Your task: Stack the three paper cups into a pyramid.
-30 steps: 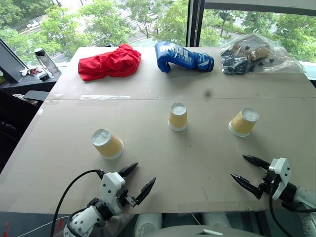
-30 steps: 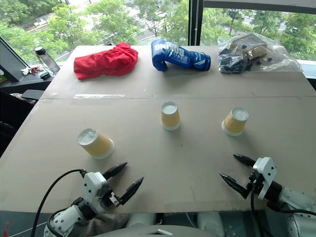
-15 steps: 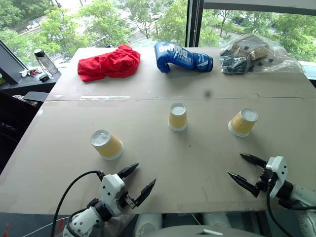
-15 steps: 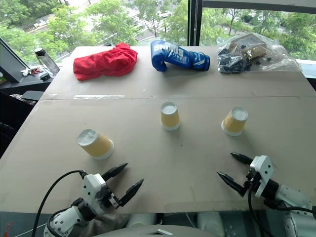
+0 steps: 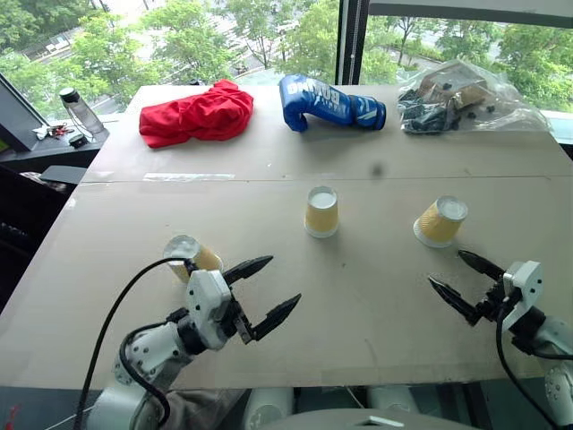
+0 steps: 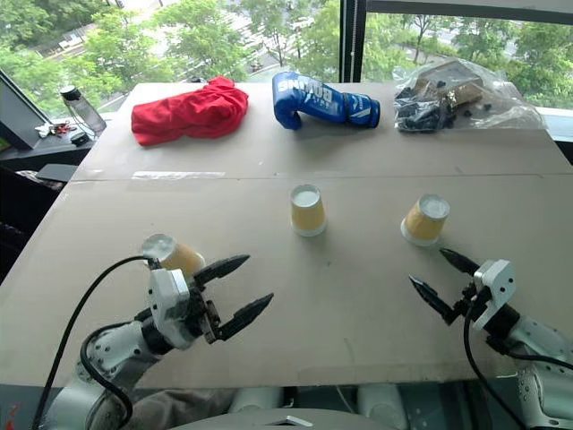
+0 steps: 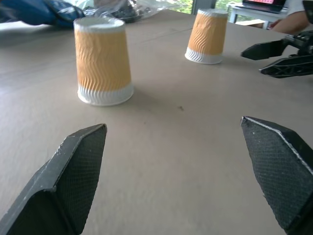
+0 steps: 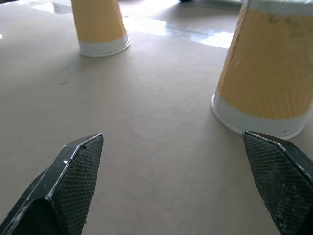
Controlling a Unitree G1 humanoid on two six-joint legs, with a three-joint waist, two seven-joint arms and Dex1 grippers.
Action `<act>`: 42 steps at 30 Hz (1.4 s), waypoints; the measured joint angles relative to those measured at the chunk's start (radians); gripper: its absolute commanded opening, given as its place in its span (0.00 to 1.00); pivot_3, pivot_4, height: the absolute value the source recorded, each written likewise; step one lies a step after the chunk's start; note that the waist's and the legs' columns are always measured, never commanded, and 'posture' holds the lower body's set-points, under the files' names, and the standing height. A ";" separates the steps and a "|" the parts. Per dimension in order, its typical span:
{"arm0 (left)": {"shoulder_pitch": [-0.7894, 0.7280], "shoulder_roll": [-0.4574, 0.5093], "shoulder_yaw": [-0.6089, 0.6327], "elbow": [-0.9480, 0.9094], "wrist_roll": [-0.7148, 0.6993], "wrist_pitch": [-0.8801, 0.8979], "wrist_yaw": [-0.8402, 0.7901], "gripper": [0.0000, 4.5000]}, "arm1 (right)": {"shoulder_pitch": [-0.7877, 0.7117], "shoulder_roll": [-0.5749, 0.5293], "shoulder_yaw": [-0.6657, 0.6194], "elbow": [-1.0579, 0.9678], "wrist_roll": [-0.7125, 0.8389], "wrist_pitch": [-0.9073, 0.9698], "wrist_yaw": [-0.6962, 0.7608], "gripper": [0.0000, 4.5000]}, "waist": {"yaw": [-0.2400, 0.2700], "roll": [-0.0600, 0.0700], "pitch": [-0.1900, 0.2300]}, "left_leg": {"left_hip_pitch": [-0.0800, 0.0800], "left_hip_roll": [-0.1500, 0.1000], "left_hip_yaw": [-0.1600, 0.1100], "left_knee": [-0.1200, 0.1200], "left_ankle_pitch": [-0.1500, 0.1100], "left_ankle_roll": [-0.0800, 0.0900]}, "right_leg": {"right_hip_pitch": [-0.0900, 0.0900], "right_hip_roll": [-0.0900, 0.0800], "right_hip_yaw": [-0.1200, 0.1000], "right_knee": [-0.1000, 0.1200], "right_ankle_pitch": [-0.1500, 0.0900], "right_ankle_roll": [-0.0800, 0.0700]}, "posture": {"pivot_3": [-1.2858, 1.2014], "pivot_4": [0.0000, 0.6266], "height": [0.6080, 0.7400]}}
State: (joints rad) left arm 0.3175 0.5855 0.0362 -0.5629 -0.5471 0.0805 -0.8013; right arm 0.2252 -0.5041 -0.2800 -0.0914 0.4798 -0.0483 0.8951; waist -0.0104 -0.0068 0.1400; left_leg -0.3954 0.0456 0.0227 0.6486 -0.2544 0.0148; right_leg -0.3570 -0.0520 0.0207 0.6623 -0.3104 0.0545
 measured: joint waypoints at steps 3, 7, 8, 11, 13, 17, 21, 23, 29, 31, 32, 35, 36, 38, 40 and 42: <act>-0.084 0.067 0.034 -0.064 -0.086 0.119 0.021 1.00 | -0.017 0.000 -0.011 0.010 0.008 0.003 -0.008 1.00 | 0.000 0.000 0.000 | 0.000 0.000 -0.001 0.000 0.000 0.000 | 0.000 0.001 0.000 0.000 0.000 0.000 | 0.52 0.24 1.00; -0.180 0.143 0.099 -0.121 -0.191 0.252 0.057 1.00 | -0.011 -0.001 0.039 -0.051 0.014 0.043 0.006 1.00 | -0.003 0.001 0.001 | 0.000 0.001 0.000 0.000 0.000 0.000 | 0.000 0.002 0.000 0.000 0.000 0.000 | 0.52 0.24 1.00; -0.195 0.157 0.116 -0.129 -0.216 0.277 0.064 1.00 | -0.011 -0.001 0.060 -0.073 0.014 0.053 0.010 1.00 | -0.004 0.001 0.001 | 0.000 0.001 0.000 0.000 0.000 0.000 | 0.000 0.002 0.000 0.000 0.000 0.000 | 0.52 0.24 1.00; -0.205 0.219 0.193 -0.137 -0.282 0.348 0.067 1.00 | -0.026 -0.001 0.120 -0.131 0.013 0.096 0.009 1.00 | -0.004 0.000 0.002 | 0.000 0.001 0.000 0.000 0.000 0.000 | 0.000 0.002 0.000 0.000 0.000 0.000 | 0.52 0.24 1.00; -0.188 0.292 0.273 -0.135 -0.303 0.397 0.047 1.00 | -0.054 0.000 0.172 -0.175 0.011 0.136 0.002 1.00 | -0.004 -0.001 0.003 | 0.000 0.001 0.000 0.000 0.000 0.000 | -0.001 0.002 0.000 0.000 0.000 0.000 | 0.52 0.24 1.00; -0.146 0.355 0.415 -0.101 -0.321 0.438 -0.012 1.00 | -0.168 0.034 0.268 -0.198 -0.044 0.189 -0.049 1.00 | -0.008 -0.004 0.005 | 0.001 0.001 0.001 0.000 0.000 0.000 | -0.002 0.003 0.001 0.001 0.000 0.000 | 0.52 0.24 1.00; -0.139 0.395 0.557 -0.042 -0.318 0.475 -0.042 1.00 | -0.399 0.157 0.400 -0.120 -0.147 0.220 -0.142 1.00 | -0.001 -0.005 0.007 | -0.001 0.001 -0.001 -0.001 0.000 -0.001 | -0.005 0.003 -0.001 0.001 0.000 0.000 | 0.52 0.24 1.00; -0.139 0.396 0.574 -0.042 -0.318 0.485 -0.042 1.00 | -0.432 0.181 0.425 -0.095 -0.160 0.227 -0.159 1.00 | 0.006 -0.006 0.007 | -0.002 0.001 -0.002 -0.001 0.000 -0.001 | -0.005 0.002 -0.001 0.000 0.000 0.000 | 0.52 0.24 1.00; -0.152 0.405 0.711 -0.059 -0.430 0.630 0.024 1.00 | -0.617 0.305 0.473 0.107 -0.217 0.232 -0.199 1.00 | -0.007 -0.012 0.010 | -0.004 0.001 -0.001 -0.002 0.002 -0.004 | -0.007 0.001 0.002 0.000 -0.001 0.001 | 0.52 0.24 1.00; -0.150 0.406 0.731 -0.062 -0.462 0.665 0.030 1.00 | -0.651 0.334 0.474 0.157 -0.234 0.223 -0.211 1.00 | -0.007 -0.012 0.010 | -0.004 0.001 -0.001 -0.003 0.002 -0.004 | -0.007 0.001 0.002 0.001 -0.001 0.001 | 0.52 0.24 1.00; -0.149 0.406 0.743 -0.062 -0.480 0.683 0.033 1.00 | -0.671 0.352 0.478 0.188 -0.244 0.212 -0.217 1.00 | -0.008 -0.012 0.010 | -0.004 0.001 -0.001 -0.003 0.002 -0.004 | -0.008 0.002 0.002 0.001 -0.001 0.001 | 0.52 0.24 1.00; -0.149 0.407 0.750 -0.065 -0.516 0.715 0.037 1.00 | -0.712 0.387 0.485 0.253 -0.274 0.180 -0.229 1.00 | -0.010 -0.012 0.010 | -0.004 0.001 -0.001 -0.003 0.002 -0.004 | -0.008 0.002 0.002 0.002 -0.001 0.001 | 0.52 0.24 1.00; -0.148 0.407 0.750 -0.067 -0.518 0.720 0.038 1.00 | -0.723 0.398 0.486 0.279 -0.282 0.167 -0.234 1.00 | -0.011 -0.012 0.010 | -0.004 0.001 -0.001 -0.004 0.003 -0.005 | -0.008 0.002 0.002 0.002 -0.001 0.001 | 0.52 0.24 1.00; -0.148 0.407 0.750 -0.067 -0.517 0.720 0.037 1.00 | -0.731 0.416 0.486 0.310 -0.291 0.149 -0.241 0.88 | -0.011 -0.012 0.010 | -0.004 0.001 -0.001 -0.004 0.004 -0.007 | -0.008 0.001 0.002 0.001 -0.001 0.001 | 0.52 0.24 1.00; -0.148 0.406 0.750 -0.067 -0.513 0.718 0.031 1.00 | -0.731 0.426 0.486 0.324 -0.301 0.128 -0.246 0.73 | -0.012 -0.012 0.010 | -0.004 0.001 -0.001 -0.005 0.004 -0.007 | -0.008 0.001 0.002 0.001 -0.001 0.001 | 0.52 0.24 1.00; -0.147 0.406 0.746 -0.066 -0.497 0.707 0.017 1.00 | -0.731 0.426 0.488 0.329 -0.313 0.111 -0.244 0.55 | -0.012 -0.012 0.010 | -0.004 0.001 0.000 -0.005 0.004 -0.008 | -0.008 0.001 0.002 0.001 -0.001 0.001 | 0.52 0.24 1.00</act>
State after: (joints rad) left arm 0.1700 0.9915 0.7825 -0.6287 -1.0441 0.7877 -0.7842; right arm -0.5054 -0.0779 0.2084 0.2372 0.1670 0.0627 0.6512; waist -0.0226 -0.0183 0.1504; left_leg -0.3991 0.0464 0.0222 0.6437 -0.2502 0.0070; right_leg -0.3651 -0.0511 0.0229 0.6635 -0.3110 0.0558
